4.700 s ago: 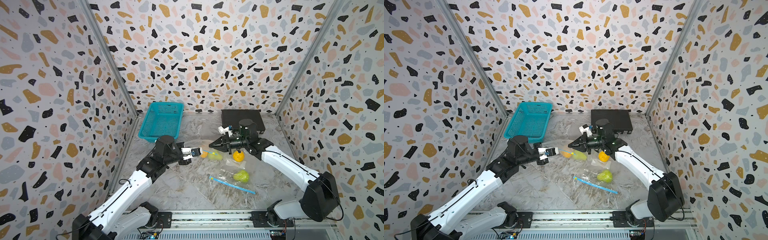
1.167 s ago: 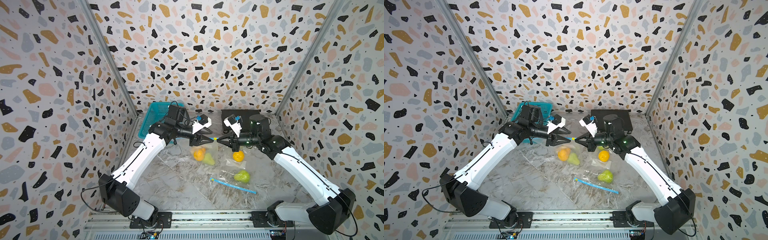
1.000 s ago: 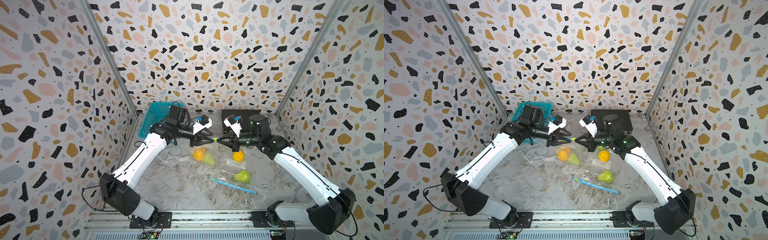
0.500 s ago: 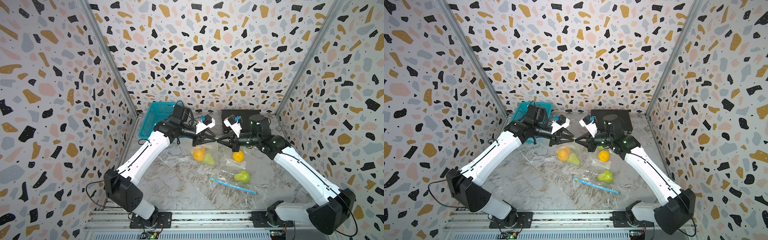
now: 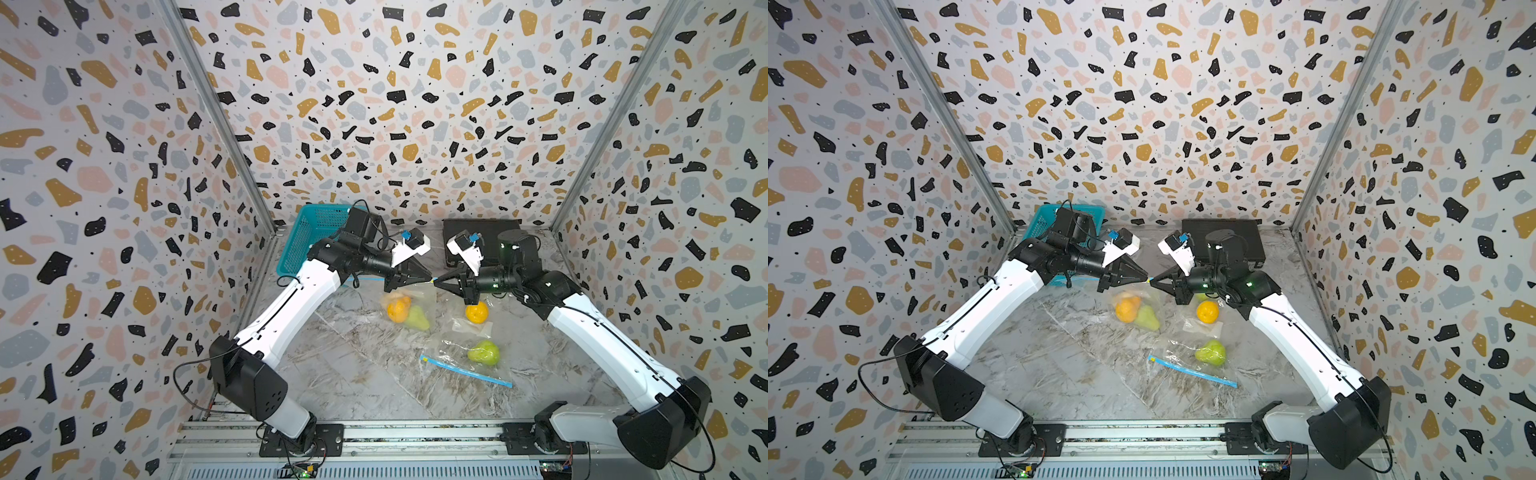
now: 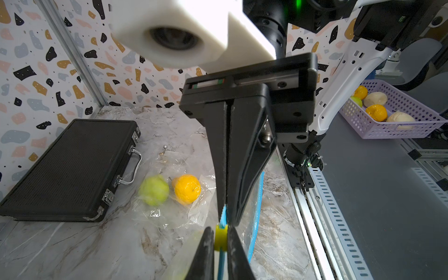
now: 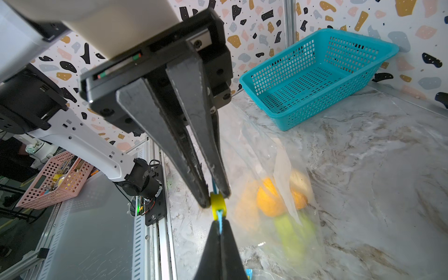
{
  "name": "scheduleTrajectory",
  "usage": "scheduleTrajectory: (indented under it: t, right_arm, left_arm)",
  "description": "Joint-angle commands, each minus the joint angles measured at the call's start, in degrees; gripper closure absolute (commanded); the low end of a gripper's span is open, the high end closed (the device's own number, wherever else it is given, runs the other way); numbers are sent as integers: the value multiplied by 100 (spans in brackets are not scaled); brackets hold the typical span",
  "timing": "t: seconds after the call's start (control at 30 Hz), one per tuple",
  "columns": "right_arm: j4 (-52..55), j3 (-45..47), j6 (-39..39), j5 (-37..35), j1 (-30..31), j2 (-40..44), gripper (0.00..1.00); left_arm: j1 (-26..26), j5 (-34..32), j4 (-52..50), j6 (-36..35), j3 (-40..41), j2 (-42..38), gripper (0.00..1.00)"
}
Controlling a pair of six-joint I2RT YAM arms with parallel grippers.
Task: Open the zip-top bag and take out the pear
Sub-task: Unzip the zipper on the zipper food storage bag.
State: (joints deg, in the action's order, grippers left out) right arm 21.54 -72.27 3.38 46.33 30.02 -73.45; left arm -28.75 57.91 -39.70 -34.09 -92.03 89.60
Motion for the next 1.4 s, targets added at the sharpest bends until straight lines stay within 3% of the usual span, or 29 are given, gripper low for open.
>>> scheduleTrajectory:
  t: [0.0,0.23,0.5,0.77,1.37]
  right_arm:
    - [8,-190,-83,-13,30,78,100]
    - [34,-189,-100,-24,35,69,100]
    - [17,-182,-100,-37,30,95,100]
    - [-21,-173,-55,-314,30,103,100]
    - [-396,-50,807,-3552,30,-24,100]
  left_arm:
    - [-60,80,-186,-89,-270,115,87]
    - [-95,132,-341,-106,-336,206,84]
    - [-95,-25,-324,-135,-341,159,95]
    - [-95,-56,-338,-142,-325,119,98]
    - [-95,-251,-213,-100,41,-197,99]
